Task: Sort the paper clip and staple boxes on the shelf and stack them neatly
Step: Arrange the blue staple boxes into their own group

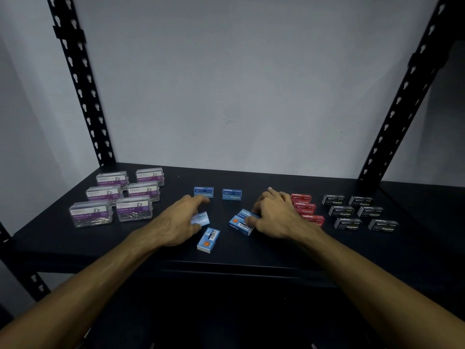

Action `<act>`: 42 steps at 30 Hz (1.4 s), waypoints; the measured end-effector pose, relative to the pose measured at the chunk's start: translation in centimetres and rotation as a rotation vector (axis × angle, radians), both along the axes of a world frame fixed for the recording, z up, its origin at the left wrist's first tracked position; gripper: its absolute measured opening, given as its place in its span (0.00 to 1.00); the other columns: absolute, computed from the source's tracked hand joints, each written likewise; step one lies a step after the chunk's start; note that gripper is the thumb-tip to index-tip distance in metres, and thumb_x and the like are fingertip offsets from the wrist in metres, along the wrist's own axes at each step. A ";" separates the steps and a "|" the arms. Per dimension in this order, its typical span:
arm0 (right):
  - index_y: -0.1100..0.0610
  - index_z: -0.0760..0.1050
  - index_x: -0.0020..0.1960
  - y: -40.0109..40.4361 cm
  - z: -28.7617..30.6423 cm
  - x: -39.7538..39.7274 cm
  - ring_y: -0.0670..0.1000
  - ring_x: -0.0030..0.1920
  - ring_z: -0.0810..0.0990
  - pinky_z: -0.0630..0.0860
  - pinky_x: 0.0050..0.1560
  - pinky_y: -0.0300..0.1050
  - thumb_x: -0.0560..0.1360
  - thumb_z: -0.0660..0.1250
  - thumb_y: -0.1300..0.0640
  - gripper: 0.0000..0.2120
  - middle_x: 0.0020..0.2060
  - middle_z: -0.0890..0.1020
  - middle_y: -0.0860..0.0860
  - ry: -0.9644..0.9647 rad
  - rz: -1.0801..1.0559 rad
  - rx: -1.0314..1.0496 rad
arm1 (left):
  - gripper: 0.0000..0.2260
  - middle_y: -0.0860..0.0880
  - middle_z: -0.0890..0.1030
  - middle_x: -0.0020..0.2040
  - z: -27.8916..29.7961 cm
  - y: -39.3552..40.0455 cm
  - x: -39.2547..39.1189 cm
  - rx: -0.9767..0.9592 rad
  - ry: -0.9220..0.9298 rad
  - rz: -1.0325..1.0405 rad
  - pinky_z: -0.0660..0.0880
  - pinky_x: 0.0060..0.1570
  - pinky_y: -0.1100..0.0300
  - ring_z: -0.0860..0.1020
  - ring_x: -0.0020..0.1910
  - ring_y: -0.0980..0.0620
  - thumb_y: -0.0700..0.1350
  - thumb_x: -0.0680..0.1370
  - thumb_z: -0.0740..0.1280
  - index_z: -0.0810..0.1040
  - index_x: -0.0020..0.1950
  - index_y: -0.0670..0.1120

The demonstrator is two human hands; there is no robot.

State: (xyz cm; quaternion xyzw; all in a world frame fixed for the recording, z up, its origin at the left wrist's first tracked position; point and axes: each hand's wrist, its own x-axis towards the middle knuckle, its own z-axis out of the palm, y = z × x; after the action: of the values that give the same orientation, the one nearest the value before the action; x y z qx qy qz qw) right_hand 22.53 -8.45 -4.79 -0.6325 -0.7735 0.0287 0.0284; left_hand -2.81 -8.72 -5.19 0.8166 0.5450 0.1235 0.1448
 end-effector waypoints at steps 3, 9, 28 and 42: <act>0.50 0.80 0.60 -0.2 0.2 0.0 0.56 0.76 0.57 0.51 0.74 0.58 0.76 0.64 0.37 0.21 0.70 0.71 0.54 0.025 -0.014 0.011 | 0.29 0.56 0.68 0.51 -0.1 0.2 -0.2 0.005 -0.038 -0.023 0.66 0.43 0.68 0.71 0.47 0.59 0.42 0.76 0.71 0.64 0.74 0.57; 0.48 0.77 0.51 -0.2 0.3 -0.1 0.51 0.65 0.68 0.56 0.72 0.55 0.73 0.69 0.38 0.15 0.57 0.76 0.49 0.080 -0.022 0.099 | 0.25 0.59 0.70 0.50 -0.4 0.6 -0.9 0.019 -0.078 -0.037 0.66 0.43 0.70 0.71 0.48 0.62 0.38 0.75 0.70 0.70 0.68 0.57; 0.46 0.74 0.44 0.6 1.9 -1.5 0.47 0.47 0.76 0.64 0.64 0.52 0.75 0.67 0.45 0.06 0.39 0.79 0.42 0.250 -0.026 0.174 | 0.10 0.53 0.81 0.56 -0.2 2.3 -1.0 0.042 -0.048 0.102 0.71 0.46 0.62 0.78 0.52 0.56 0.45 0.77 0.71 0.79 0.57 0.53; 0.50 0.76 0.48 2.0 1.3 -4.3 0.42 0.39 0.80 0.73 0.30 0.33 0.74 0.73 0.59 0.07 0.42 0.81 0.44 0.518 -0.017 -0.041 | 0.11 0.52 0.81 0.58 -0.4 2.8 -1.1 0.040 -0.068 0.074 0.74 0.53 0.59 0.79 0.55 0.54 0.44 0.77 0.71 0.79 0.59 0.51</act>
State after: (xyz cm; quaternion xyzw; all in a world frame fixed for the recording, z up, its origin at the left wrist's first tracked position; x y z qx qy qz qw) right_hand 18.25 -6.43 -3.53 -0.6111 -0.7343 0.2050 0.2131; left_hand -3.91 -5.89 -5.61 0.7939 0.5670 0.1674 0.1420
